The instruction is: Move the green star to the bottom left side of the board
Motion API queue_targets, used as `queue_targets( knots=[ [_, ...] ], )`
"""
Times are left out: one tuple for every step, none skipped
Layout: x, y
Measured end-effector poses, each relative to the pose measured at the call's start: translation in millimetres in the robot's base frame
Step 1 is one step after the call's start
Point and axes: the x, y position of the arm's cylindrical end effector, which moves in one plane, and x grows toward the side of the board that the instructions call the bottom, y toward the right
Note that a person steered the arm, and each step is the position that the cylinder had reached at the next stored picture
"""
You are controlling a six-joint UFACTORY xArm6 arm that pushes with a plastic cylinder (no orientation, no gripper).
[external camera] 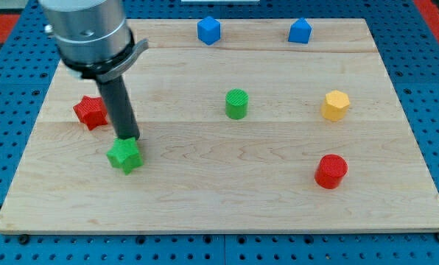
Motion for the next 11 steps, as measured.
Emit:
queue_targets(
  knots=[
    [16.0,8.2],
    [27.9,21.4],
    [32.0,55.6],
    [49.3,43.7],
    [49.3,-21.3],
    [48.1,-45.6],
    [9.9,-4.0],
    [-69.3,37.4],
    [-113.3,72.2],
    [-159.3,180.9],
    [-141.4,229.5]
  ],
)
